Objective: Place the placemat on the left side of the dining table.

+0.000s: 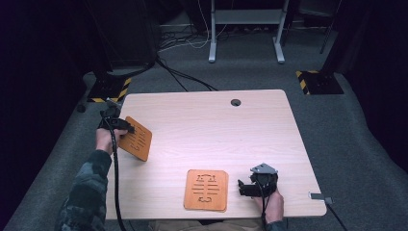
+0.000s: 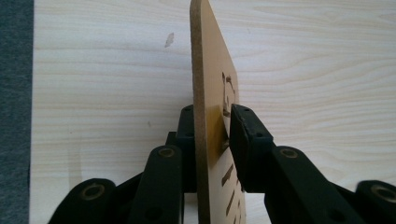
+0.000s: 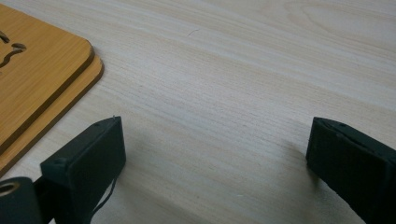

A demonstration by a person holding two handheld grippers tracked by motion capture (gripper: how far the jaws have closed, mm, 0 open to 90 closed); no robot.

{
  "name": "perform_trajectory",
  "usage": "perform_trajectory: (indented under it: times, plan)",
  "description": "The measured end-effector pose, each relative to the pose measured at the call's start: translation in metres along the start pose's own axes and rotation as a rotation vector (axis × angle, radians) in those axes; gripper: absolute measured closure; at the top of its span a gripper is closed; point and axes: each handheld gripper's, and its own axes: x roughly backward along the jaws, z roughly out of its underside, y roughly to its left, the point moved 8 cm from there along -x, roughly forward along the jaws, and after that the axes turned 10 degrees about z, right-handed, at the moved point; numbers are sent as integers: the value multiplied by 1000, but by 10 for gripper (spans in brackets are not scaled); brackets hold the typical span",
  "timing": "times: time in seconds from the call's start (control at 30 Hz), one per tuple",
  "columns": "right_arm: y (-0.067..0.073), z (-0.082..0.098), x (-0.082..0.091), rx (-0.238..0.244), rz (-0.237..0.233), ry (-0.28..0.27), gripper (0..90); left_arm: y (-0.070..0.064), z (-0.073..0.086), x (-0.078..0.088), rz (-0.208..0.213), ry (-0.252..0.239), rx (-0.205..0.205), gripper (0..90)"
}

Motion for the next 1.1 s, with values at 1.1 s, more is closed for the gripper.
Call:
perform_trajectory:
  times: [1.1]
  plan:
    - [0,0,0,-2,0,1,37,37,9,-18,20,-14,87,528]
